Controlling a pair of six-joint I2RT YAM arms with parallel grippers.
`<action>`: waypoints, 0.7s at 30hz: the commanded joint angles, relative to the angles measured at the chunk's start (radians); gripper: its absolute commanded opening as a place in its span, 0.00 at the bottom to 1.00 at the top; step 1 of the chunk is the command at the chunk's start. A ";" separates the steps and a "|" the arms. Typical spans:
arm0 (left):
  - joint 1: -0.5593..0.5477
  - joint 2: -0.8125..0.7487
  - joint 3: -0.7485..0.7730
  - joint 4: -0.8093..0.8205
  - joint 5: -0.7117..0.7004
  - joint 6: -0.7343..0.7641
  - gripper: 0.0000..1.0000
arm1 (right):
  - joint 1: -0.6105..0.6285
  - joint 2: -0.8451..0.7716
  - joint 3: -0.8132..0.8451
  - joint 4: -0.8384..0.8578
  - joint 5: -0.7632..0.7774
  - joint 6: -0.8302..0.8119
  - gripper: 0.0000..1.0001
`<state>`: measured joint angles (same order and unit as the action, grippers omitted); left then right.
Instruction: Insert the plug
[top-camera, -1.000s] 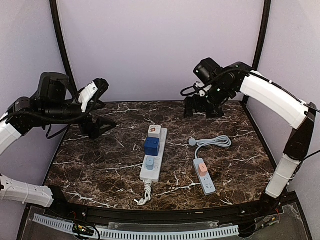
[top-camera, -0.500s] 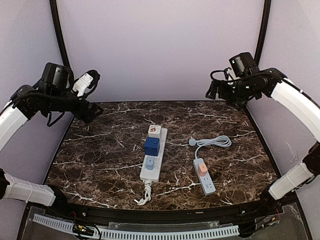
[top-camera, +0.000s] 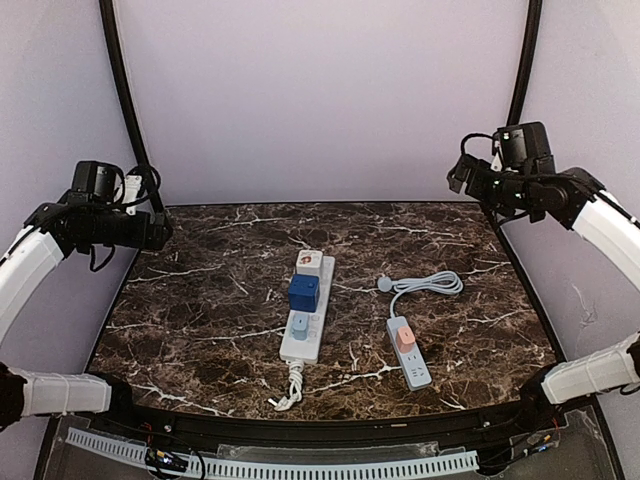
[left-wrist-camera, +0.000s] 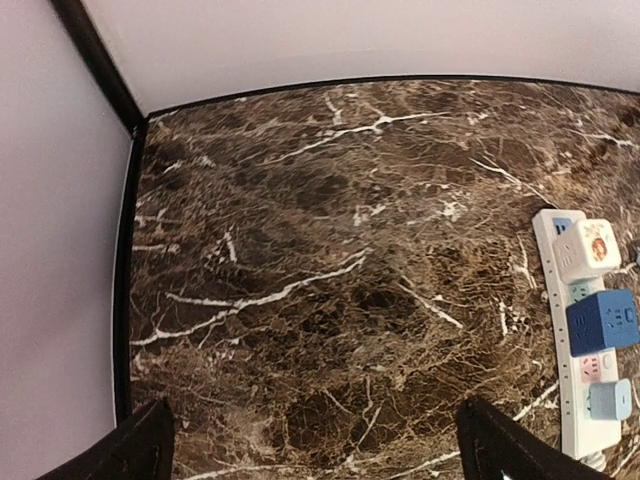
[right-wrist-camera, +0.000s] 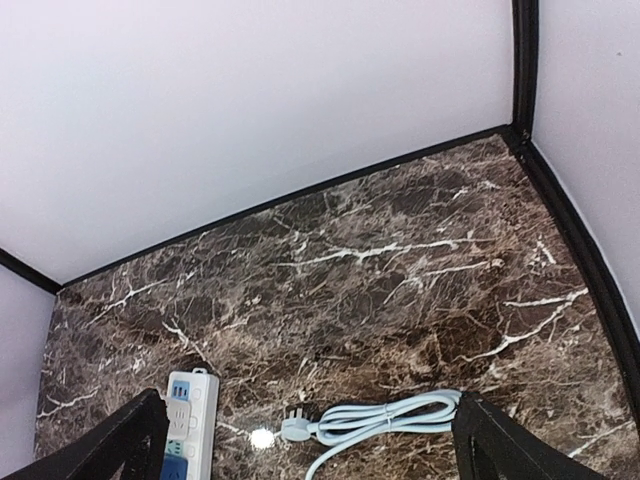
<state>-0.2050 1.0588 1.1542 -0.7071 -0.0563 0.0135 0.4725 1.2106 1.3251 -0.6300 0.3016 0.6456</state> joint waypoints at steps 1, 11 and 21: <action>0.090 -0.096 -0.124 0.173 0.071 -0.171 0.99 | -0.009 -0.021 -0.030 0.082 0.105 -0.055 0.99; 0.124 -0.189 -0.259 0.317 0.013 -0.249 0.99 | -0.011 -0.056 -0.086 0.182 0.042 -0.114 0.99; 0.125 -0.244 -0.287 0.328 0.069 -0.237 0.99 | -0.010 -0.096 -0.085 0.196 0.030 -0.130 0.99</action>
<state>-0.0868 0.8429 0.8753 -0.3832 -0.0185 -0.2264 0.4675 1.1492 1.2465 -0.4873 0.3401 0.5289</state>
